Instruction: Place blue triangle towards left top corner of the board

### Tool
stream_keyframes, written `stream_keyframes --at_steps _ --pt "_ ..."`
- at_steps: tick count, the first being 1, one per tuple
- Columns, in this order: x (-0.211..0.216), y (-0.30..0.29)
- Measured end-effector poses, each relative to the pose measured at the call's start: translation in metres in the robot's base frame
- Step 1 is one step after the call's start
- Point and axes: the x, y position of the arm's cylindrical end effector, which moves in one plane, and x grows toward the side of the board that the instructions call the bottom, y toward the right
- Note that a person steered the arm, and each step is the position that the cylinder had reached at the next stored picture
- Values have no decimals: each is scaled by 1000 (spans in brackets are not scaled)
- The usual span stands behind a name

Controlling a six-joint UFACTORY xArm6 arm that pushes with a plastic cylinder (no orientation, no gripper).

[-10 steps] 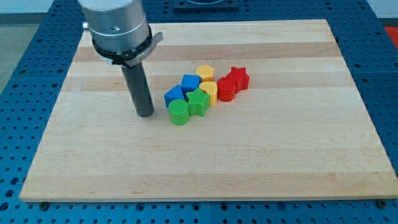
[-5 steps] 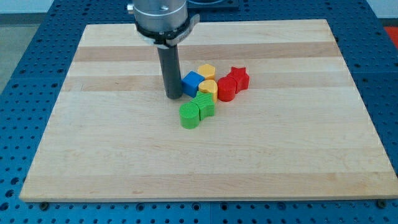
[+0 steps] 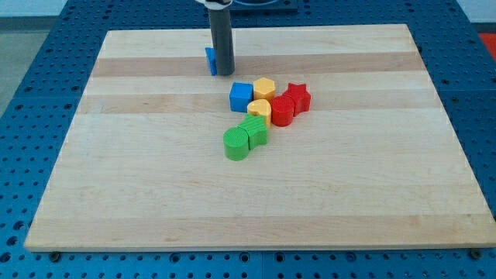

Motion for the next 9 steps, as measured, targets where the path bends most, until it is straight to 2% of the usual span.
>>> stream_keyframes --at_steps 1,4,6,9 --pt "-15 -1" --pt "-37 -51" --pt "-62 -58" --pt "-62 -137"
